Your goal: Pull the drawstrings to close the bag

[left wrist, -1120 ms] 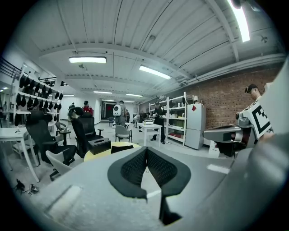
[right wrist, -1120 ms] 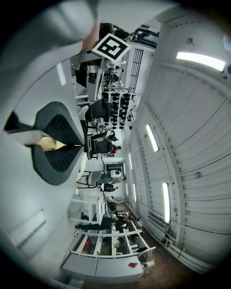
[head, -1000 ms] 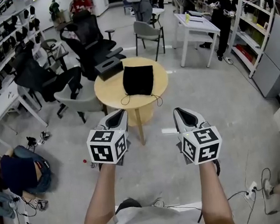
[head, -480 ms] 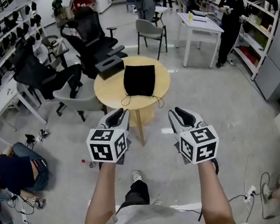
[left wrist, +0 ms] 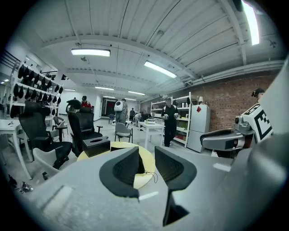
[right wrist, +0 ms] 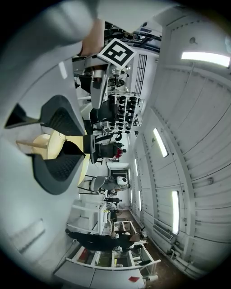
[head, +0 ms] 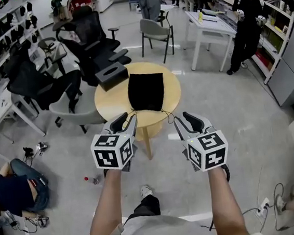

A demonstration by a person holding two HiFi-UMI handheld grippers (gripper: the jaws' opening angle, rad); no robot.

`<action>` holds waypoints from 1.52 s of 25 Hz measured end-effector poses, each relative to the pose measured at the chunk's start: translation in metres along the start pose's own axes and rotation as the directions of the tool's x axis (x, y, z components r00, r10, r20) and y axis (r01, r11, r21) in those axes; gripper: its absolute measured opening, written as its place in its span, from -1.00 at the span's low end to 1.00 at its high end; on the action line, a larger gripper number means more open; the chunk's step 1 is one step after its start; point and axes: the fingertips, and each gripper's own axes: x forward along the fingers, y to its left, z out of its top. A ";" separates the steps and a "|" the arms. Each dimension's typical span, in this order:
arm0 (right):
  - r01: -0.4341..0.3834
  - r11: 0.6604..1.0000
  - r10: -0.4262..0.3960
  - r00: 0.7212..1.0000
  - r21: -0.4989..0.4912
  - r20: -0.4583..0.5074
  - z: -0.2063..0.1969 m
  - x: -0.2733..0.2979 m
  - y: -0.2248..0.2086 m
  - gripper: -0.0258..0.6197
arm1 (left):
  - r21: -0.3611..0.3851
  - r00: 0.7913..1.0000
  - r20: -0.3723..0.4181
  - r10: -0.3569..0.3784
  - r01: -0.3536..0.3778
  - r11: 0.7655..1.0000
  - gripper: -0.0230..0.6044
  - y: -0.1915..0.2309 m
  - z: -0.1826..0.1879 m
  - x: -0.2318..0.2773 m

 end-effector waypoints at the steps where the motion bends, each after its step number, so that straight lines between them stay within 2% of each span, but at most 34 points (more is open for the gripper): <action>1: 0.004 1.000 -0.004 1.000 0.002 -0.004 0.002 0.008 -0.004 -0.52 | -0.001 1.000 -0.001 -0.004 0.004 1.000 -0.56 0.005 0.003 0.008; 9: 0.013 1.000 -0.012 0.999 0.018 -0.040 0.017 0.080 -0.024 -0.47 | -0.004 0.999 -0.018 -0.033 0.032 0.999 -0.49 0.052 0.022 0.067; 14: 0.016 1.000 -0.016 0.998 0.011 -0.061 0.028 0.122 -0.029 -0.44 | 0.021 0.998 -0.032 -0.050 0.050 0.999 -0.44 0.079 0.031 0.097; 22: 0.034 0.999 -0.034 0.997 -0.001 -0.071 0.037 0.176 -0.035 -0.35 | -0.002 0.997 -0.035 -0.067 0.067 0.998 -0.38 0.126 0.037 0.134; 31: 0.047 0.999 -0.046 0.996 0.007 -0.076 0.039 0.207 -0.042 -0.25 | 0.004 0.994 -0.047 -0.103 0.103 0.995 -0.33 0.151 0.036 0.162; 34: 0.046 0.999 -0.047 0.996 -0.010 -0.082 0.037 0.207 -0.044 -0.21 | -0.001 0.990 -0.060 -0.124 0.125 0.992 -0.25 0.152 0.029 0.166; 38: 0.035 0.999 -0.038 0.993 -0.025 -0.109 0.024 0.204 -0.049 -0.19 | -0.001 0.985 -0.092 -0.144 0.145 0.989 -0.24 0.149 0.011 0.171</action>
